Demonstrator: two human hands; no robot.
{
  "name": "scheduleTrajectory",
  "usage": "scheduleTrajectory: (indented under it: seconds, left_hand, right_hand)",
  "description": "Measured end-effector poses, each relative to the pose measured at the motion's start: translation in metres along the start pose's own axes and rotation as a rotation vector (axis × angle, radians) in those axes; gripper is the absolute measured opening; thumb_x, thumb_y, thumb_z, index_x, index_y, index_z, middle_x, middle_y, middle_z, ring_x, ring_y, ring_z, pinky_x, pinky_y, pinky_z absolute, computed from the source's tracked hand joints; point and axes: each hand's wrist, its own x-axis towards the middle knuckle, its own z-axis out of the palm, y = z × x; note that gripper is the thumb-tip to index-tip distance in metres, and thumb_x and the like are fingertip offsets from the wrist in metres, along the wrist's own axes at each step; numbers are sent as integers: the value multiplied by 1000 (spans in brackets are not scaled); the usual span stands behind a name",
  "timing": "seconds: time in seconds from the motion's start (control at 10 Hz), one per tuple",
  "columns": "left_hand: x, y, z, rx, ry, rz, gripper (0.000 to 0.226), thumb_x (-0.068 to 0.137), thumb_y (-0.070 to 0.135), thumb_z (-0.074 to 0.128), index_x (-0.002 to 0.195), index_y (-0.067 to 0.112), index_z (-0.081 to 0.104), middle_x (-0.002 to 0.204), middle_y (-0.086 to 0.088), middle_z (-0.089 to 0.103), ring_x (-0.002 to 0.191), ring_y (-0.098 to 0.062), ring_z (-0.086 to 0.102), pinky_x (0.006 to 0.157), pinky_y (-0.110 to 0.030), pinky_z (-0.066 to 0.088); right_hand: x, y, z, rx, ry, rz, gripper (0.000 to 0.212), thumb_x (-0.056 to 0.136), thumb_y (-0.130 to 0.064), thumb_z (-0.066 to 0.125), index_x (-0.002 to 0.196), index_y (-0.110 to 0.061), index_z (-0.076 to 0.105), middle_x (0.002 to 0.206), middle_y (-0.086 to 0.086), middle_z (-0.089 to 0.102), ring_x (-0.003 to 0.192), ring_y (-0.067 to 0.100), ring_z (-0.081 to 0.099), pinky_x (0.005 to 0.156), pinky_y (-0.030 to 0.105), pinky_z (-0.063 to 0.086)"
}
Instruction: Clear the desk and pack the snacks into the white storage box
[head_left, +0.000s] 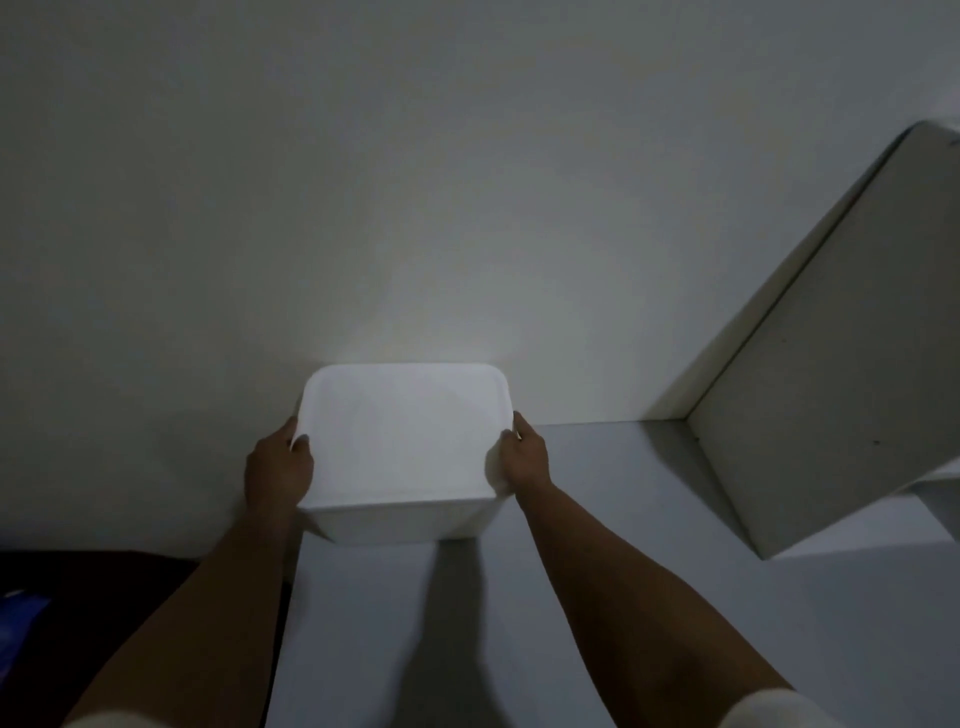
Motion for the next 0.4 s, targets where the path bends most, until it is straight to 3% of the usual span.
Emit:
scheduleTrajectory:
  seconds: [0.2, 0.3, 0.4]
  left_hand:
    - [11, 10, 3, 232, -100, -48, 52, 106, 22, 38, 157, 17, 34, 150, -26, 47, 134, -47, 46, 112, -48, 38]
    - [1, 35, -1, 344, -71, -81, 60, 104, 34, 41, 159, 18, 26, 162, -17, 30, 147, -44, 27, 117, -56, 28]
    - [-42, 75, 17, 170, 101, 228, 54, 99, 34, 54, 149, 16, 46, 157, -12, 41, 146, -39, 32, 118, -54, 30]
  right_hand:
    - [2, -11, -7, -156, -45, 24, 40, 104, -14, 42, 143, -8, 54, 141, 19, 60, 132, 39, 54, 110, 42, 44]
    - [-8, -24, -22, -271, -97, 67, 56, 106, -21, 43, 157, -3, 29, 160, 20, 39, 147, 37, 39, 117, 37, 32]
    - [-17, -30, -43, -247, -75, -1, 67, 106, -28, 48, 161, -5, 20, 165, 19, 31, 151, 36, 34, 121, 40, 29]
